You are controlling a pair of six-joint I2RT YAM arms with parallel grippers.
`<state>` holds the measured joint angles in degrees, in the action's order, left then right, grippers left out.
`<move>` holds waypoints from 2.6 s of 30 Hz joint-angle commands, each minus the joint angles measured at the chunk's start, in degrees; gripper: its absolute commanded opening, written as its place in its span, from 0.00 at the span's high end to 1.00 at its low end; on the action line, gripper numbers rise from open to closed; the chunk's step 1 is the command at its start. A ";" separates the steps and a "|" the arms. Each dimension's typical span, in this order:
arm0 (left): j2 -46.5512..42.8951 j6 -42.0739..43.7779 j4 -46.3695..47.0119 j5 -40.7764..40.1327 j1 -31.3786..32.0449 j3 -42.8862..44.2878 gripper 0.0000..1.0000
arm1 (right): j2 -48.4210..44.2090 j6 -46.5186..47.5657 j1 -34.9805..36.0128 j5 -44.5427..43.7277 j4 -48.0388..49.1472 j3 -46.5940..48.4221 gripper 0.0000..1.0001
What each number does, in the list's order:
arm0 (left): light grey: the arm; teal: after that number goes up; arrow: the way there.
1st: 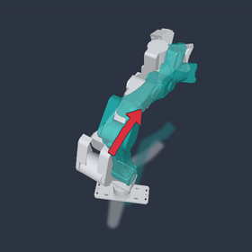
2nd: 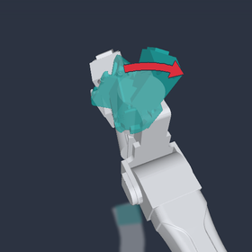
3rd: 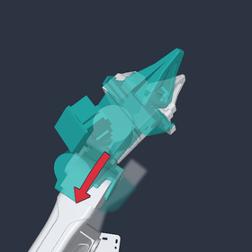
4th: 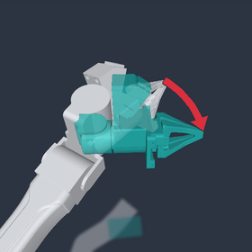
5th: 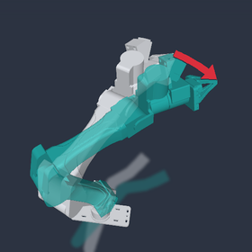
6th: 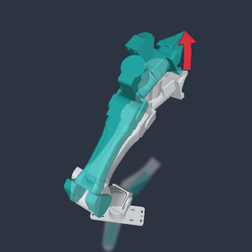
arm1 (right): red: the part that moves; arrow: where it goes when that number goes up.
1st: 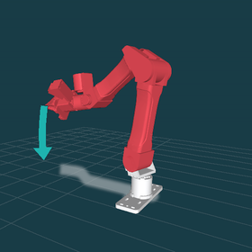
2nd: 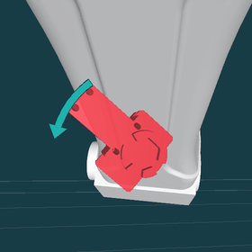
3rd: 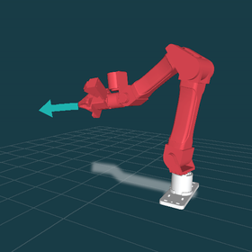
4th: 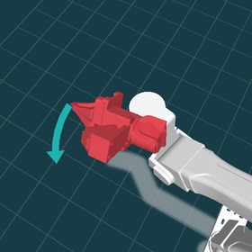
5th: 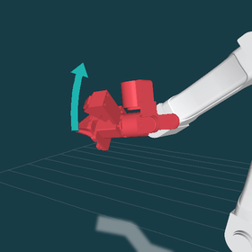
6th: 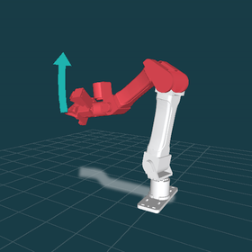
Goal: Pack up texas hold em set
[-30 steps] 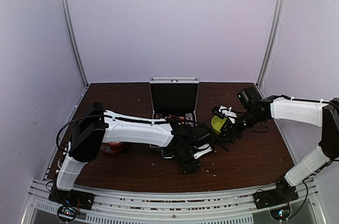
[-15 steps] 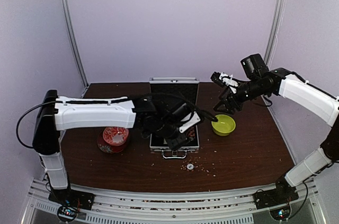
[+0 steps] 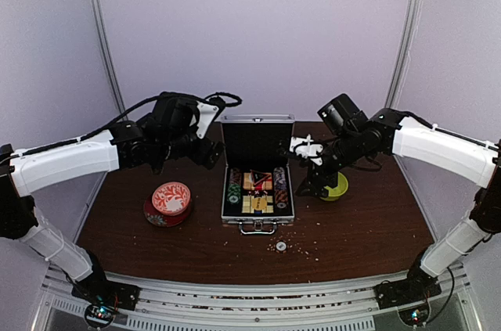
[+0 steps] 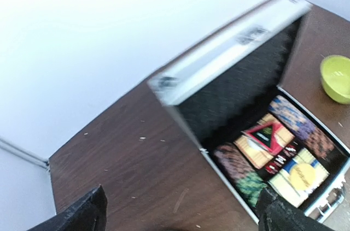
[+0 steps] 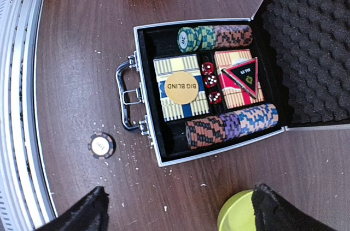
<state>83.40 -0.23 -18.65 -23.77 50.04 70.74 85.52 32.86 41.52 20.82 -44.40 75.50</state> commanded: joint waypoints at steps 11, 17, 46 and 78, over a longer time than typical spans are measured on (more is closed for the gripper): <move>3.85 -4.89 12.82 -13.26 -8.54 1.81 0.02 | 10.82 6.61 7.86 1.05 0.06 -0.75 0.33; 1.62 -6.59 12.26 -3.25 -11.35 -1.65 0.06 | 15.09 8.11 10.91 -1.18 -1.04 -2.16 0.39; 1.41 -2.45 10.52 7.64 -11.37 -1.04 0.17 | 23.40 11.32 18.99 -10.55 0.97 -3.23 0.47; 1.76 -1.45 10.39 9.28 -11.34 -1.22 0.17 | 23.40 8.23 18.89 -7.90 -5.01 1.42 0.72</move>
<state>85.19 -2.70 -9.13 -15.18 38.68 68.36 110.59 42.41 60.14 12.58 -45.76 74.19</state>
